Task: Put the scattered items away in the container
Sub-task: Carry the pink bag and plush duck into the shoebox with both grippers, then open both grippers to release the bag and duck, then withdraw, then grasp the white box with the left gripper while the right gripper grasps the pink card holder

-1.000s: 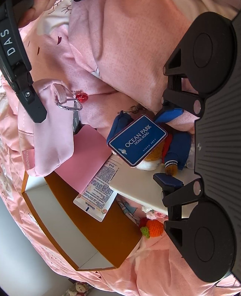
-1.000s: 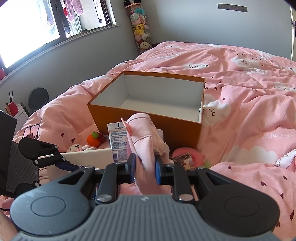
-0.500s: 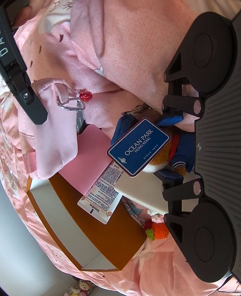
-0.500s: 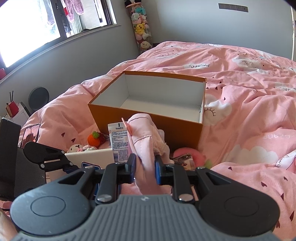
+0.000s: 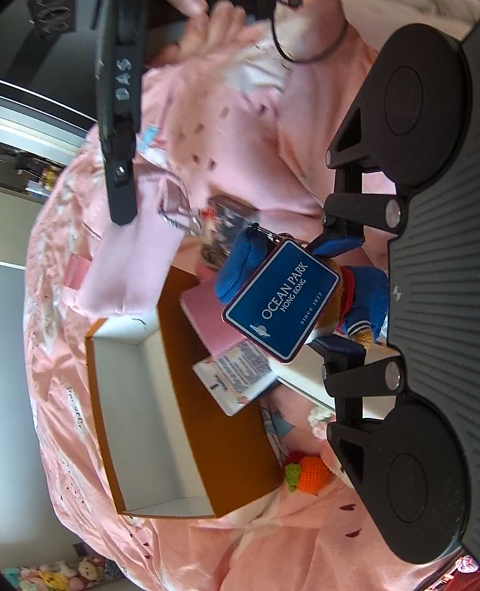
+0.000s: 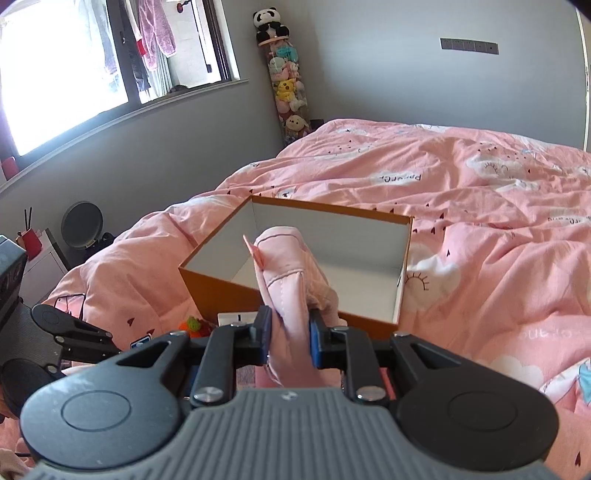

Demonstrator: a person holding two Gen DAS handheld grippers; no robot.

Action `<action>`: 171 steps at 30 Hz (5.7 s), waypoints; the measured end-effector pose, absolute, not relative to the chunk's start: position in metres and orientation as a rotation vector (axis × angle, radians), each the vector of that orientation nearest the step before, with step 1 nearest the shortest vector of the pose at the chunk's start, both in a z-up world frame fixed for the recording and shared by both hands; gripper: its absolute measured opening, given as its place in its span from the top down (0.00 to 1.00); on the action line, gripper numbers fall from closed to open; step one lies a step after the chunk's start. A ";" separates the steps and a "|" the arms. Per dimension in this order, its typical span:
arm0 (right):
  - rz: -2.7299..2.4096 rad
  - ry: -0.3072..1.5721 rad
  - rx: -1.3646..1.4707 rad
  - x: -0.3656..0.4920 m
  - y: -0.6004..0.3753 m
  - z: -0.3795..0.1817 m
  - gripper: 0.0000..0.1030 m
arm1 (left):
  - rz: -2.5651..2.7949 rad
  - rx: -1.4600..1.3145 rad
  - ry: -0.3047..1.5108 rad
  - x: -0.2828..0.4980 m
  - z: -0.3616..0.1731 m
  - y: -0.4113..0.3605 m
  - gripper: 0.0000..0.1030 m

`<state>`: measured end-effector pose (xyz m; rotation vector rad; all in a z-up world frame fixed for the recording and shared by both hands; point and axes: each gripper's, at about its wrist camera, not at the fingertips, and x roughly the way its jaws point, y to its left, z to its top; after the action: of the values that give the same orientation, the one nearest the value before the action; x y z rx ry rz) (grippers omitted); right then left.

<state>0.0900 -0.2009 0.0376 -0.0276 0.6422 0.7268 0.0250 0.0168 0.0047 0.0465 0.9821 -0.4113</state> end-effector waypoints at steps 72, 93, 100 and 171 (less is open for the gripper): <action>0.446 0.864 -0.028 0.231 -0.142 -0.051 0.56 | -0.159 -0.501 1.233 0.283 -0.091 0.047 0.30; 0.518 0.769 -0.012 0.190 -0.135 -0.025 0.50 | -0.266 0.054 0.639 0.150 0.018 0.061 0.31; 0.539 0.735 -0.032 0.169 -0.128 -0.017 0.46 | -0.284 0.201 0.643 0.094 0.016 0.089 0.37; 0.650 0.931 -0.036 0.143 -0.145 -0.063 0.43 | -0.350 0.142 1.283 0.057 -0.044 0.066 0.48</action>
<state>0.1431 -0.1450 -0.0631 -0.0361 0.9313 0.6497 0.0567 0.0663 -0.0441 0.1419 1.2834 -0.3497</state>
